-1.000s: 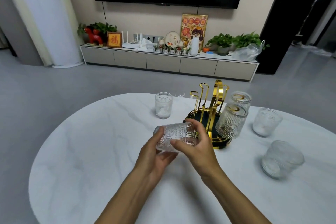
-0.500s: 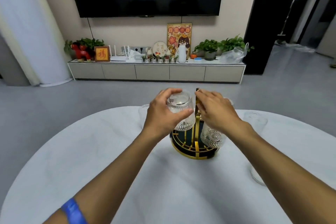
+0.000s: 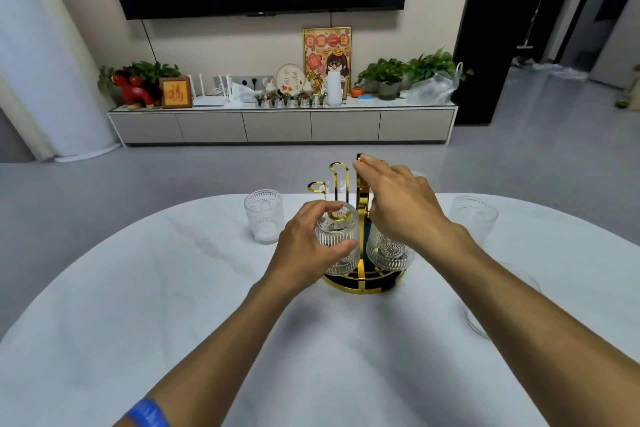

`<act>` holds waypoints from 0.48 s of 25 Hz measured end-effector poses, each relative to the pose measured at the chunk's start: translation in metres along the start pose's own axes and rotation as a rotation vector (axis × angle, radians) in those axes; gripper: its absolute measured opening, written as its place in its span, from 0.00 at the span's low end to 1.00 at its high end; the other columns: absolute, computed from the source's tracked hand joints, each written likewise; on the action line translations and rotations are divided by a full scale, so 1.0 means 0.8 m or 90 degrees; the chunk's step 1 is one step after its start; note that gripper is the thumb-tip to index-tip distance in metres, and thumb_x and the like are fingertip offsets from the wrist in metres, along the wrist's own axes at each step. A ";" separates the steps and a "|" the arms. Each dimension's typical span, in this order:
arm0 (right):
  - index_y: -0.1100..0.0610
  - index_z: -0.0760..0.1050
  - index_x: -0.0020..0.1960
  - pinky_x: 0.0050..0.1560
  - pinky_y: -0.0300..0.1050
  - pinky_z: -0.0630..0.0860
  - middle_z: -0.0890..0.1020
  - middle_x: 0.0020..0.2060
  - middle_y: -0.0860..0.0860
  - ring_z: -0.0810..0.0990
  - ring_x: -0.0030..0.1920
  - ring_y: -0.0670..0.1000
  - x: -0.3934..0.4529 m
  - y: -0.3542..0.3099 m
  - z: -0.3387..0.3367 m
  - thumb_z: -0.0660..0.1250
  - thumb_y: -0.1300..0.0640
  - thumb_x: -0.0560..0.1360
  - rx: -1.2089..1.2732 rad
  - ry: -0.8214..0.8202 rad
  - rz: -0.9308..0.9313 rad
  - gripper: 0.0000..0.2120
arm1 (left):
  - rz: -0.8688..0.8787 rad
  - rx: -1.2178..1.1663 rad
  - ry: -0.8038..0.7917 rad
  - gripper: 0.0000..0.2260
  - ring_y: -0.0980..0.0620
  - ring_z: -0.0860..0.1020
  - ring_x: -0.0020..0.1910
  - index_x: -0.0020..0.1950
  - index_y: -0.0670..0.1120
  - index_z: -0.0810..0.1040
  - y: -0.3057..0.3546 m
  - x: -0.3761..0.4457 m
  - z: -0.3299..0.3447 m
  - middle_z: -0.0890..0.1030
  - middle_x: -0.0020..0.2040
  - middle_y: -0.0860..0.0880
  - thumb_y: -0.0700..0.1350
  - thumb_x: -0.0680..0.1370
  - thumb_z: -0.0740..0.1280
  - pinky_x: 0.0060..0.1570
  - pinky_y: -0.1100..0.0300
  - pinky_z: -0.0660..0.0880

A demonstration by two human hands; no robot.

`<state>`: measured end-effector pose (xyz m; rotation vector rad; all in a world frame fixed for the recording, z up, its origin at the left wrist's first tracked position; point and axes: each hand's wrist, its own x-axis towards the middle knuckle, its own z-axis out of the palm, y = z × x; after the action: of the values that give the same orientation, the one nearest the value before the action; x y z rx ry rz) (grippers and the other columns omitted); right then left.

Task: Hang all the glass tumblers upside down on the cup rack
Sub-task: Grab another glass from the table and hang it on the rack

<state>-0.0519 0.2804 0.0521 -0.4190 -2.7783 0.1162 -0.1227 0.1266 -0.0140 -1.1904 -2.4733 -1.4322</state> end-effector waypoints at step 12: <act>0.53 0.58 0.76 0.69 0.62 0.61 0.58 0.78 0.56 0.58 0.75 0.62 -0.199 0.086 0.025 0.62 0.46 0.75 0.011 0.109 0.246 0.32 | 0.109 0.017 0.063 0.25 0.57 0.66 0.71 0.73 0.51 0.68 0.084 -0.096 0.035 0.71 0.72 0.53 0.45 0.75 0.67 0.67 0.62 0.65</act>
<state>0.1035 0.2975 -0.0247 -0.9123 -2.4954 0.1850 -0.0174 0.1212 -0.0118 -1.2592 -2.2577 -1.3739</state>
